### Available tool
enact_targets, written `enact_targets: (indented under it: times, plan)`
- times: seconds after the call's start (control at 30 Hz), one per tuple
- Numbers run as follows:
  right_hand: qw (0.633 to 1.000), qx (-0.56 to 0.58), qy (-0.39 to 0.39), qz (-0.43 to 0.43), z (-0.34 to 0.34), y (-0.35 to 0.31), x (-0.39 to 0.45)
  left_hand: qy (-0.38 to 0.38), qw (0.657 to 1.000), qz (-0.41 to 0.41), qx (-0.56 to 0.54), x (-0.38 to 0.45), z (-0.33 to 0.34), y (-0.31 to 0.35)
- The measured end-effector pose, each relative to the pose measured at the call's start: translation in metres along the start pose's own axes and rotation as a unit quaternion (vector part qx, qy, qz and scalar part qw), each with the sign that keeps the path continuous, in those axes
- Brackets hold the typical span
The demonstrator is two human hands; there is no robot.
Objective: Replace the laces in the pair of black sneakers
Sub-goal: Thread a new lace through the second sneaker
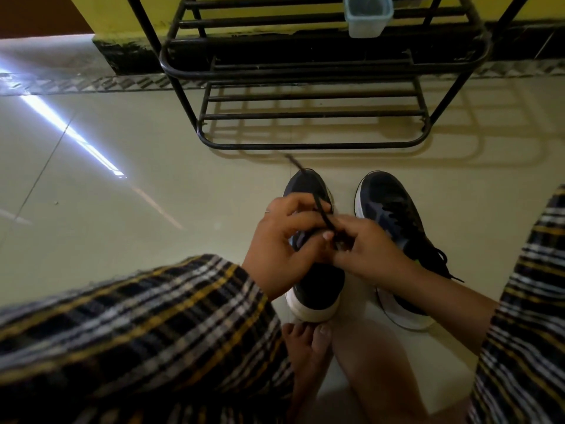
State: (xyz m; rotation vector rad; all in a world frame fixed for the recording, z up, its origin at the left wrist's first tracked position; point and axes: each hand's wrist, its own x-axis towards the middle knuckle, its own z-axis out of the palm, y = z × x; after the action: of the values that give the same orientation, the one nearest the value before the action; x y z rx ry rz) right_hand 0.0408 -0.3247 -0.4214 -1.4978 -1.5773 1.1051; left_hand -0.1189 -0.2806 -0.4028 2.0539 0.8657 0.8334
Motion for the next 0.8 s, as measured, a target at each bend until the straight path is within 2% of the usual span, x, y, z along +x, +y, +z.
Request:
enact_targets:
  times: [0.07, 0.13, 0.27, 0.33, 0.53, 0.7, 0.8]
  plan:
    - [1.0, 0.019, 0.001, -0.008, 0.004, -0.002, -0.001, -0.018, 0.999, 0.031, 0.034, 0.0, 0.001, 0.001]
    - [0.998, 0.05, 0.039, 0.004, 0.004, -0.003, -0.001, -0.043, 0.995, 0.039, 0.085, -0.003, 0.004, -0.001]
    - [0.993, 0.076, 0.088, 0.004, 0.0, -0.003, -0.001, -0.08, 0.981, -0.071, 0.162, -0.003, 0.006, 0.002]
    - [0.993, 0.075, 0.094, 0.002, -0.002, -0.005, -0.002, -0.074, 0.975, -0.086, 0.191, -0.003, 0.002, 0.001]
    - [0.992, 0.075, 0.099, -0.001, -0.006, -0.009, -0.003, -0.14, 0.97, -0.127, 0.153, -0.003, 0.002, 0.004]
    - [0.993, 0.081, 0.083, -0.011, -0.006, -0.01, -0.006, -0.106, 0.962, -0.19, 0.163, -0.003, 0.004, -0.001]
    - [0.994, 0.082, 0.075, -0.021, -0.007, -0.009, -0.009, -0.083, 0.958, -0.193, 0.193, -0.005, 0.006, -0.001]
